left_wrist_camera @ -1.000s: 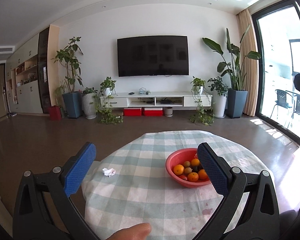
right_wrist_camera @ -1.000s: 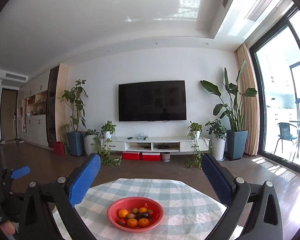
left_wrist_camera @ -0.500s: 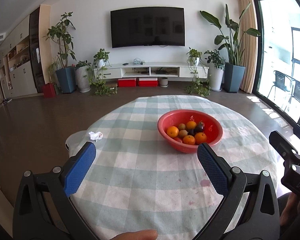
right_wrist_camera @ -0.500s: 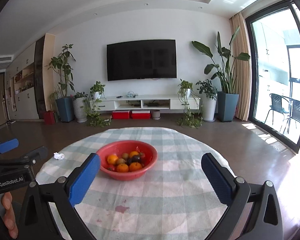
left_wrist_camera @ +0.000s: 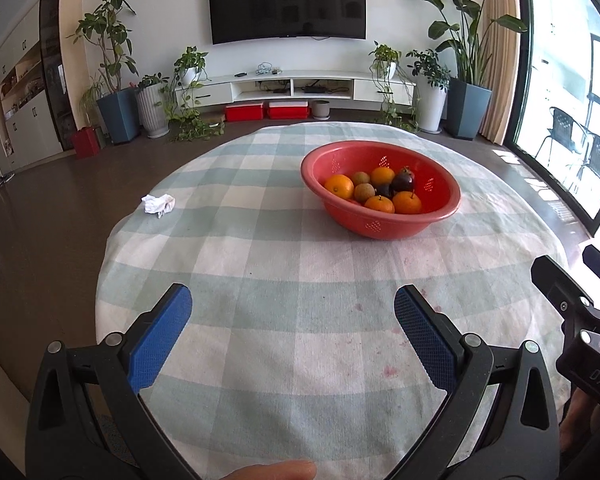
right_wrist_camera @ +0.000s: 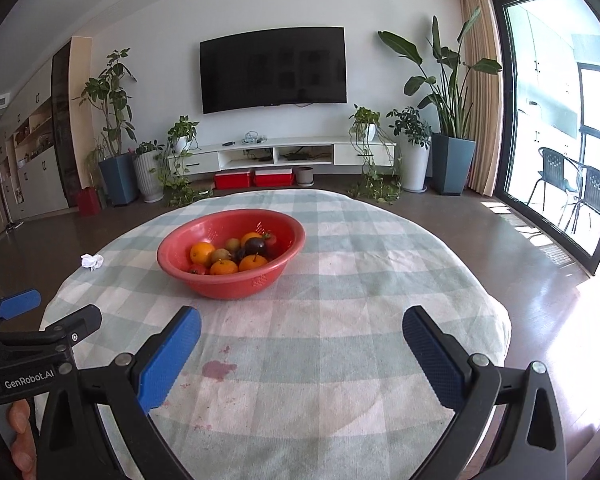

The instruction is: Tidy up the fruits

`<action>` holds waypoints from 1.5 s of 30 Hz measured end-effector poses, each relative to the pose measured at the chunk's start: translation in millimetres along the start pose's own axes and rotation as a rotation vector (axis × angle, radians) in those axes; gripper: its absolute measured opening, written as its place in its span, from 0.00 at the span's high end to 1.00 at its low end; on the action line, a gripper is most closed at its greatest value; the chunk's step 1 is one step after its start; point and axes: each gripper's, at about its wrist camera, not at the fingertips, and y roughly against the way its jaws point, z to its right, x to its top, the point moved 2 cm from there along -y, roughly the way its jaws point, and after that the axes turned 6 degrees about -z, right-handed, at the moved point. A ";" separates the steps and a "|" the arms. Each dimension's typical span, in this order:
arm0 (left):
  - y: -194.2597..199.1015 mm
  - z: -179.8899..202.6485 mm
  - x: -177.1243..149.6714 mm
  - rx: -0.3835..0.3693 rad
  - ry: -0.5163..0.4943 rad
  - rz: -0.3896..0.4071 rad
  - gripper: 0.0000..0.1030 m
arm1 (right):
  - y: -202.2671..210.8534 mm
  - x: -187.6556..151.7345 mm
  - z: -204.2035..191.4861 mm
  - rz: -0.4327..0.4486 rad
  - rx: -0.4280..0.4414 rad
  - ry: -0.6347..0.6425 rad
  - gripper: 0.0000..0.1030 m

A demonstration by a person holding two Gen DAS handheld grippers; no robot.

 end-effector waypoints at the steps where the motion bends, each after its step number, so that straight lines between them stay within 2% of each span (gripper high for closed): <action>1: -3.1 0.5 -1.7 -0.002 -0.001 -0.006 0.00 | -2.4 -2.1 -0.7 -0.012 0.003 -0.001 0.00; 12: -12.5 2.6 -7.7 -0.005 -0.007 -0.027 0.00 | -10.9 -10.8 -9.6 -0.064 0.012 0.018 0.00; 45: -11.6 3.1 -9.1 -0.007 -0.009 -0.026 0.00 | -14.6 -13.6 -10.4 -0.089 -0.001 0.029 0.00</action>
